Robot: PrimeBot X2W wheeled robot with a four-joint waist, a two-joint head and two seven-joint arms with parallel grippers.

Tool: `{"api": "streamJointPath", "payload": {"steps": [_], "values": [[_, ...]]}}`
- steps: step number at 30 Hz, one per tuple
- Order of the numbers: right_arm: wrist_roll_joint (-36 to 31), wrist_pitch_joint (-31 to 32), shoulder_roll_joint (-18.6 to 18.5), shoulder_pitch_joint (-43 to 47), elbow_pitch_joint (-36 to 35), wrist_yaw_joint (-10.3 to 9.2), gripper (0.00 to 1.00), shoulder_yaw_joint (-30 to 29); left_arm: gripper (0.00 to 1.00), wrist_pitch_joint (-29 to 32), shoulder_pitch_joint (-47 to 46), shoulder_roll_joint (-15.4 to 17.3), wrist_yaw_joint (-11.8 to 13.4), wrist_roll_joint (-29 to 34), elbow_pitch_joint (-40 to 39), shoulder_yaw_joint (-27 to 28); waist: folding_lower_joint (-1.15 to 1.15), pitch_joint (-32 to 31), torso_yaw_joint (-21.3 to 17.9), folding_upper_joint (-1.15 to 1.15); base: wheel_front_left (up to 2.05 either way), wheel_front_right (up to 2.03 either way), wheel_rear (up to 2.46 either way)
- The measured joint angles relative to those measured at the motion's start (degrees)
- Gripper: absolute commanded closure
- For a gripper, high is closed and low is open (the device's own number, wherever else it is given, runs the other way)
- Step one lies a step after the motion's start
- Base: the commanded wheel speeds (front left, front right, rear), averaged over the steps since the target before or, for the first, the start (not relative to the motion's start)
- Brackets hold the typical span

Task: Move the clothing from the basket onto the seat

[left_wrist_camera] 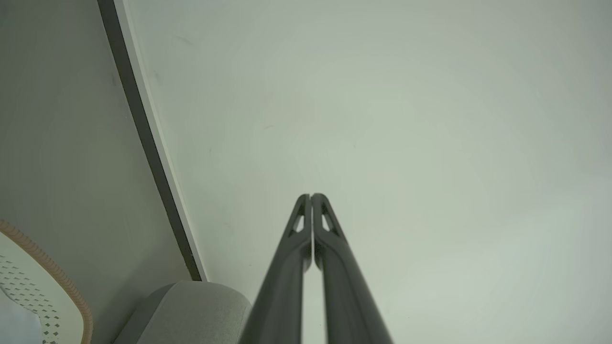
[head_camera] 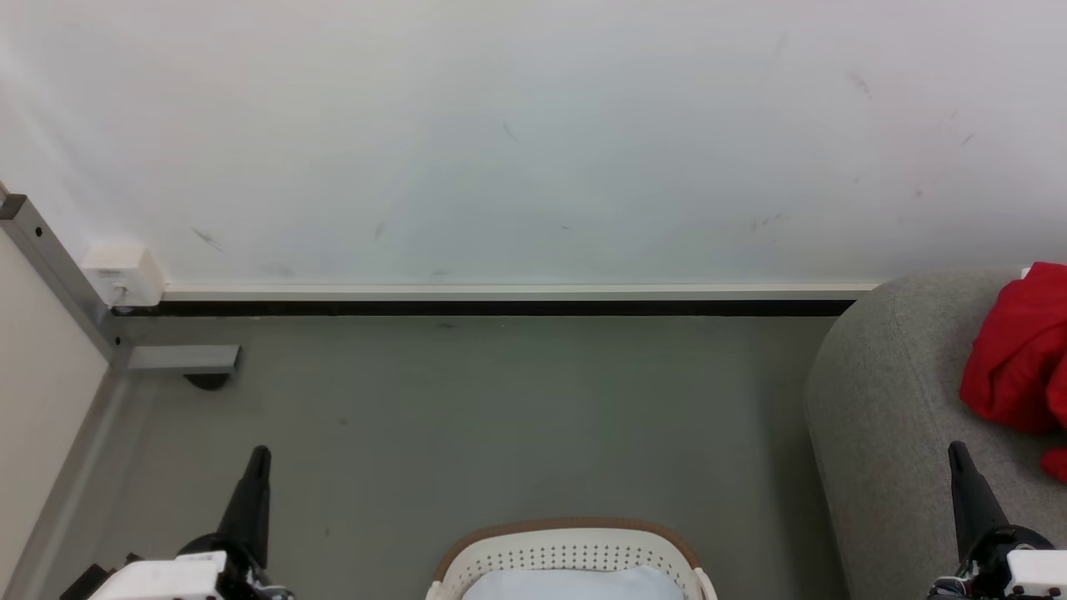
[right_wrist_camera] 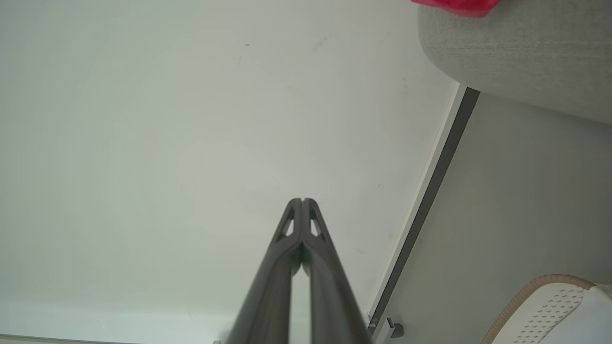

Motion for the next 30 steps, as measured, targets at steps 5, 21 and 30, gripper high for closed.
{"api": "streamJointPath", "payload": {"steps": [5, 21, 30], "values": [[-0.07, 0.19, 0.03, -0.01, 0.0, 0.0, 1.0, -0.07, 1.0, 0.0, -0.01, 0.0, 0.0, 0.0, 0.0, 0.0, 0.0, 0.0, 0.0, 0.0, 0.0, 0.0, 0.0], [-0.14, 0.41, 0.14, -0.02, 0.01, 0.0, 1.0, -0.26, 1.0, 0.0, -0.01, 0.0, 0.0, -0.01, 0.0, 0.01, 0.0, 0.0, 0.0, 0.0, 0.0, 0.0, 0.0], [-0.22, 0.46, 0.2, -0.03, 0.02, 0.0, 1.0, -0.34, 1.0, 0.0, -0.01, 0.0, 0.0, -0.01, 0.0, 0.01, 0.0, 0.0, 0.0, 0.0, 0.0, 0.0, 0.0]]}}
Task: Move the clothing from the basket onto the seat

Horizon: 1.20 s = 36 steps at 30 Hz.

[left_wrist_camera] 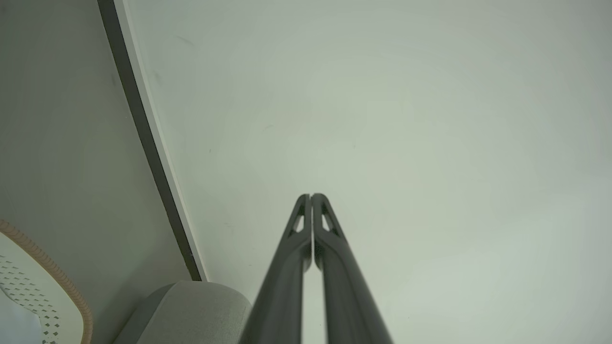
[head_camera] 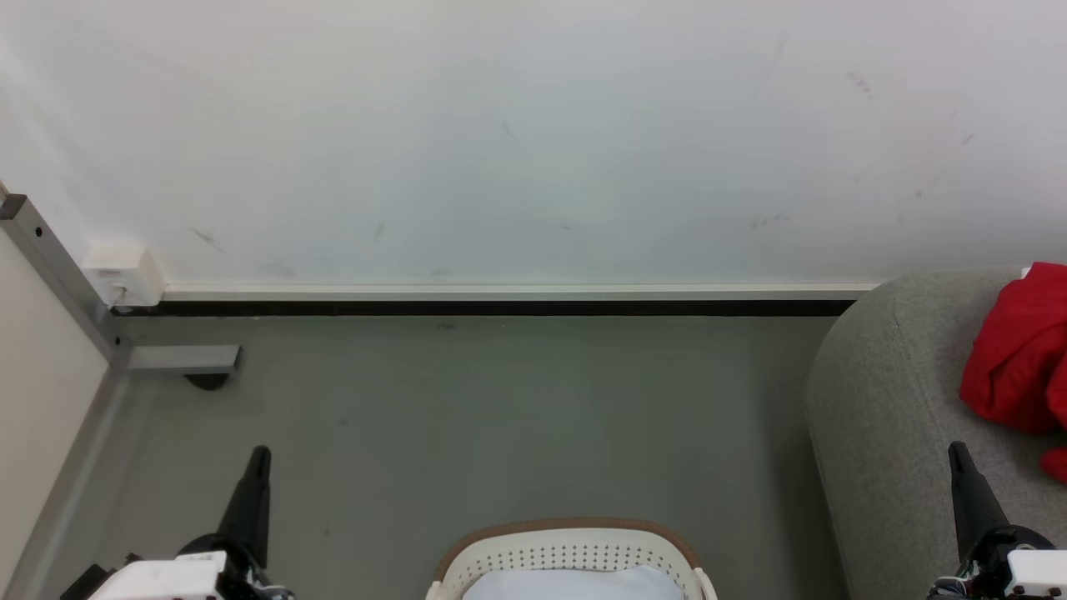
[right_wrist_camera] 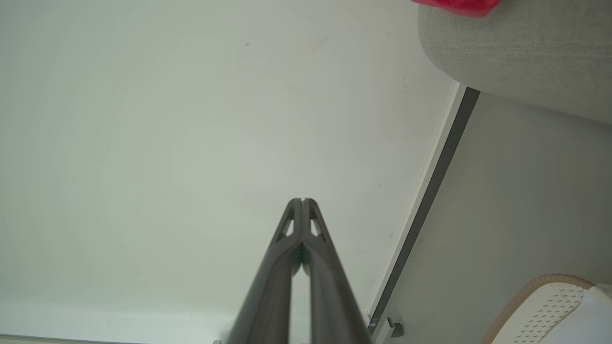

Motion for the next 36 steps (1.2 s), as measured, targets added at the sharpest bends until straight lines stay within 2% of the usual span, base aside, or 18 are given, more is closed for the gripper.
{"api": "streamJointPath", "payload": {"steps": [36], "values": [[-0.26, 0.09, 0.2, -0.02, 0.01, 0.0, 1.0, -0.3, 1.0, 0.0, 0.0, 0.0, 0.0, 0.0, 0.0, 0.0, 0.0, 0.0, 0.0, 0.0, 0.0, 0.0, 0.0]]}}
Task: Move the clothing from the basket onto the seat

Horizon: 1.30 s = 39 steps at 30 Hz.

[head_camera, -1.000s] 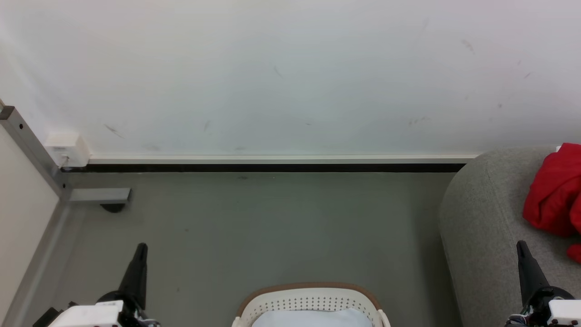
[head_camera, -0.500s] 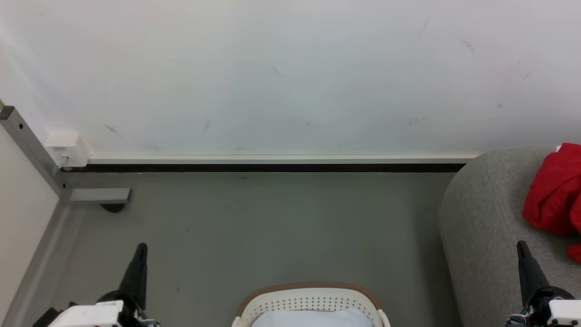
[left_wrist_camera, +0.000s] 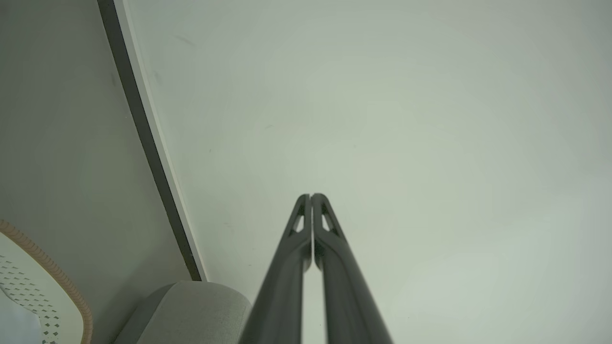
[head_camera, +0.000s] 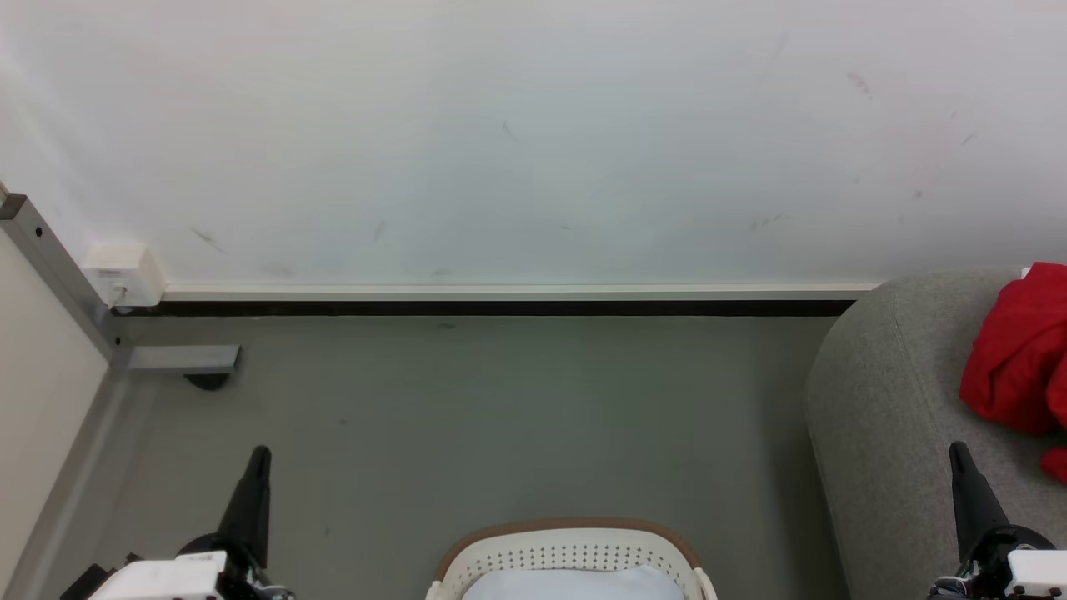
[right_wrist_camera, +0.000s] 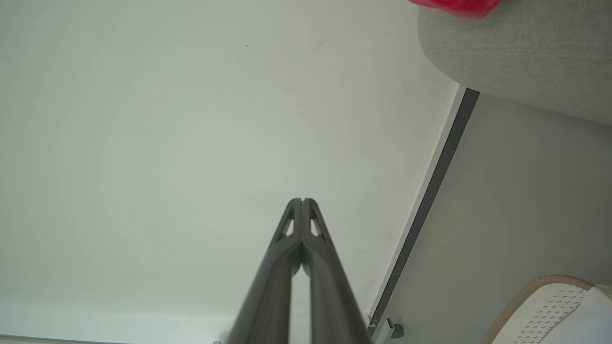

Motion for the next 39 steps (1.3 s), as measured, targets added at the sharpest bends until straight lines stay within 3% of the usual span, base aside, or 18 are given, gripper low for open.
{"api": "streamJointPath", "payload": {"steps": [39], "values": [[-0.09, 0.37, 0.14, -0.02, 0.01, 0.0, 1.0, -0.19, 1.0, 0.0, 0.0, 0.0, 0.0, 0.0, 0.0, -0.02, 0.0, 0.0, 0.0, 0.0, 0.0, 0.0, 0.0]]}}
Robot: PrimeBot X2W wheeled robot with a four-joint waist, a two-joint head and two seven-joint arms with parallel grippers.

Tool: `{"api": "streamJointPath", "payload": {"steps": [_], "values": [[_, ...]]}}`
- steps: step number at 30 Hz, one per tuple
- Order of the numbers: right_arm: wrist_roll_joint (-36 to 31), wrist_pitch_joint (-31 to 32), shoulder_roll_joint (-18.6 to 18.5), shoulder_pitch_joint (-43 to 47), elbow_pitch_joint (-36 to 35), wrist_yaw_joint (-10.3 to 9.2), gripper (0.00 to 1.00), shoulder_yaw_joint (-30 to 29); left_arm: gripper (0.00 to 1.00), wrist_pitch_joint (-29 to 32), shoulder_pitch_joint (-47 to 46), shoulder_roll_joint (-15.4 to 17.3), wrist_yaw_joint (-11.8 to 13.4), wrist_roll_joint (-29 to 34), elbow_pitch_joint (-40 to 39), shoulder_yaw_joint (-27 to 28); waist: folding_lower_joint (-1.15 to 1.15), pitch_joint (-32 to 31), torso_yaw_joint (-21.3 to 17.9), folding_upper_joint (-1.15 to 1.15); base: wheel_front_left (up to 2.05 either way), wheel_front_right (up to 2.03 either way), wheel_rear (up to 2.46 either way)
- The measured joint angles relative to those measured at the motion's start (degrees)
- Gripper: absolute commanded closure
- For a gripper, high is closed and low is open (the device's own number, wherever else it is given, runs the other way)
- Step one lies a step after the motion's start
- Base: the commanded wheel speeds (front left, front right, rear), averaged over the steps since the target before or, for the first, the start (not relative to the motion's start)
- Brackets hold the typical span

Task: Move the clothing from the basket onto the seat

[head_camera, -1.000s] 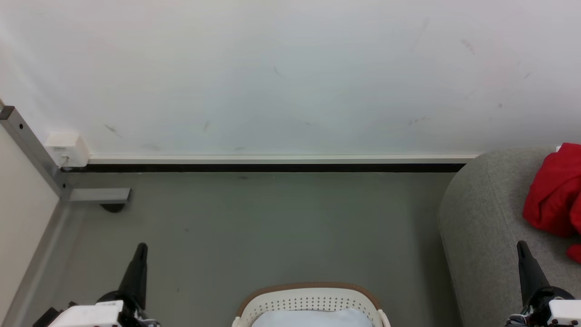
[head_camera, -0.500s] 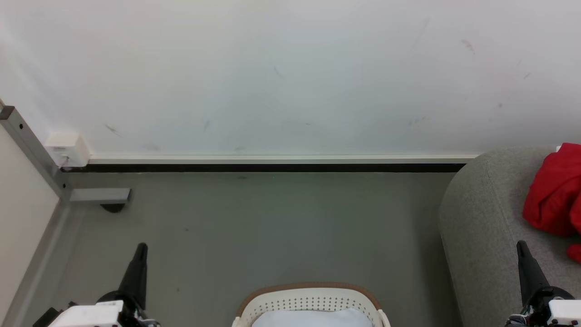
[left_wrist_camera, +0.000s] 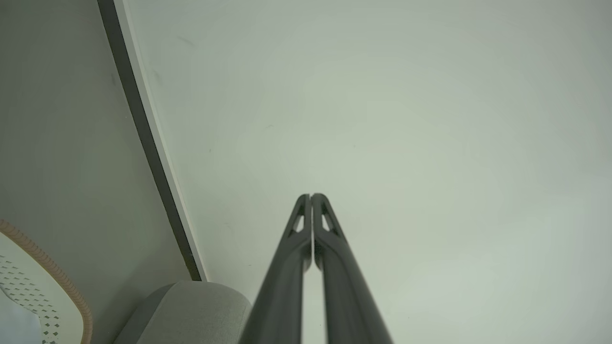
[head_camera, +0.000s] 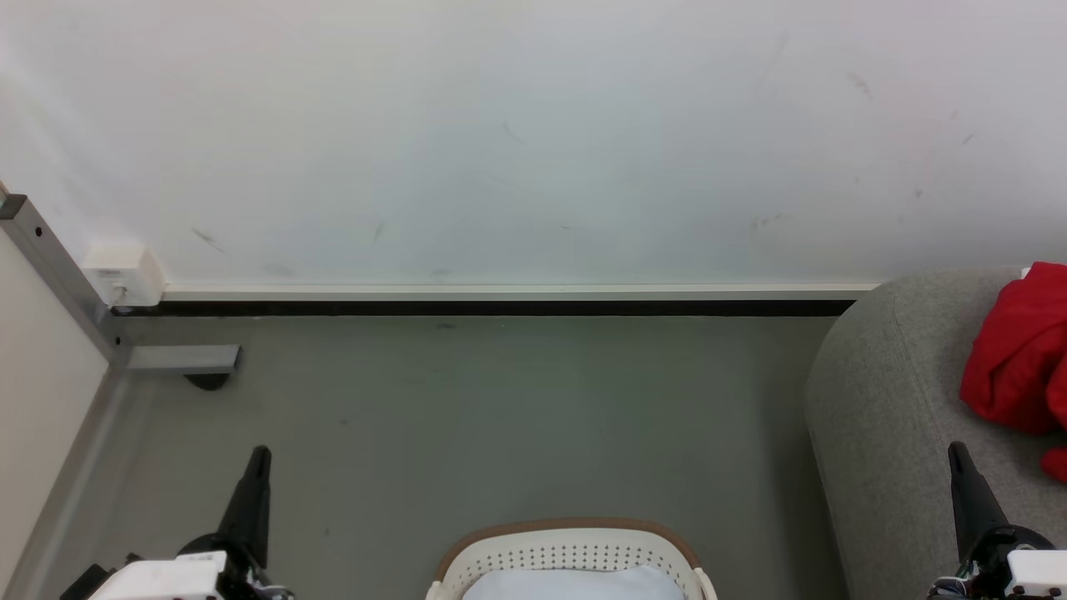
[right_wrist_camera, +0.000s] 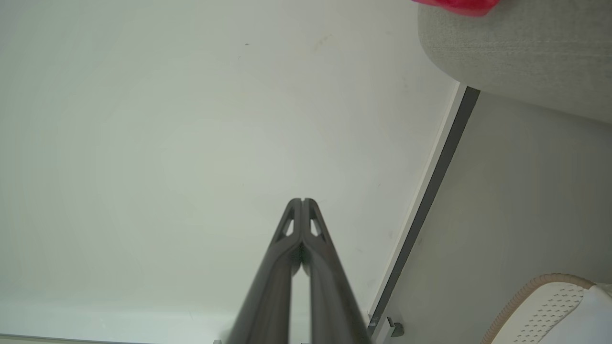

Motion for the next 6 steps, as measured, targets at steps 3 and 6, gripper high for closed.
{"api": "streamJointPath", "payload": {"steps": [3, 6], "values": [[0.0, 0.03, 0.02, 0.0, 0.0, 0.0, 1.0, -0.01, 1.0, 0.0, 0.0, 0.0, 0.0, 0.0, 0.0, 0.01, 0.0, 0.0, 0.0, 0.0, 0.0, 0.0, 0.0], [0.0, 0.03, 0.03, 0.0, 0.0, 0.0, 1.0, -0.02, 1.0, 0.0, 0.0, 0.0, 0.0, 0.0, 0.0, 0.0, 0.0, 0.0, 0.0, 0.0, 0.0, 0.0, 0.0]]}}
